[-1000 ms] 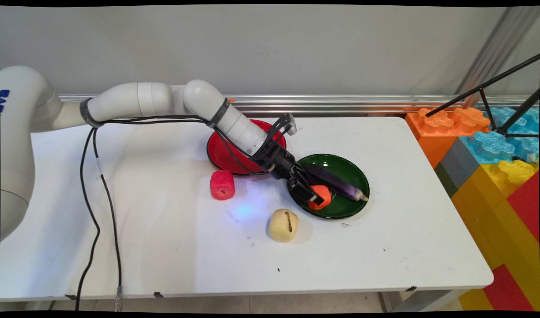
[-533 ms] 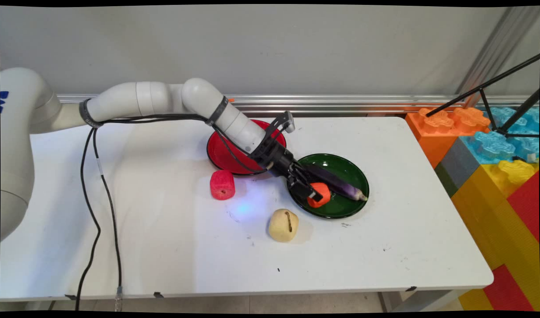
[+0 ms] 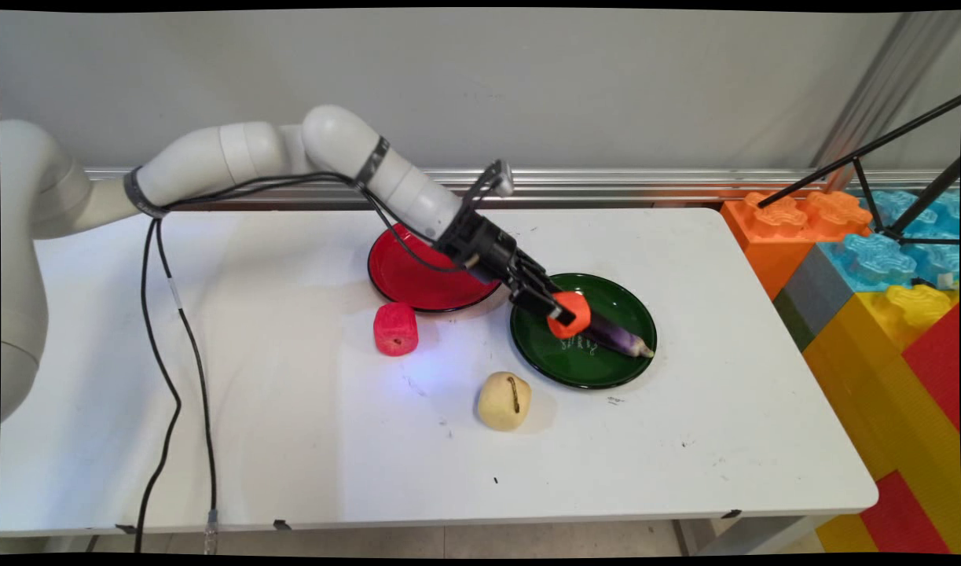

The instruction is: Place the picked object on the table

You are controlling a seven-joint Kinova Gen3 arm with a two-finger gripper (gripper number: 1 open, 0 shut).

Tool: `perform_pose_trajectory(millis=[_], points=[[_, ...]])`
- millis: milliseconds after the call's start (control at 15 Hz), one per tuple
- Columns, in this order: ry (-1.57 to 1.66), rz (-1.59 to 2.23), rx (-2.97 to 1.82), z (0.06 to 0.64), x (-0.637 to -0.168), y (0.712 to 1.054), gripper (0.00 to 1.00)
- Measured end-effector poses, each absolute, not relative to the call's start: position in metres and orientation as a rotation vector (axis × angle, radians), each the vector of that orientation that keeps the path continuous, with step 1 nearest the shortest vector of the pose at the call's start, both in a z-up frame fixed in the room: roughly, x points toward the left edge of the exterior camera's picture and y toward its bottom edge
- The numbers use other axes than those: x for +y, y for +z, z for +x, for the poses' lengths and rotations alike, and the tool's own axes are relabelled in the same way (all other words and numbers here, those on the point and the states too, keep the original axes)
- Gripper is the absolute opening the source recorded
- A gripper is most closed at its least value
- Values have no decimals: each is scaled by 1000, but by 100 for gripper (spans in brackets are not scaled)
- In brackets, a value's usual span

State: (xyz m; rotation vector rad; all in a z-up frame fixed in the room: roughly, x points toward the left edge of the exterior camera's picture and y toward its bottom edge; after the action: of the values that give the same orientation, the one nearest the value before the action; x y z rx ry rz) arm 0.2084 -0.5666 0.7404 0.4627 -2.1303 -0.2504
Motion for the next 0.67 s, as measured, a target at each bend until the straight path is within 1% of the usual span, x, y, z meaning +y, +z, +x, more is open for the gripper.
perform_pose_trajectory(millis=[333,667], points=[[-271,440,-2113,238,-557,766,0],[-311,405,-2124,278,-538,781,0]])
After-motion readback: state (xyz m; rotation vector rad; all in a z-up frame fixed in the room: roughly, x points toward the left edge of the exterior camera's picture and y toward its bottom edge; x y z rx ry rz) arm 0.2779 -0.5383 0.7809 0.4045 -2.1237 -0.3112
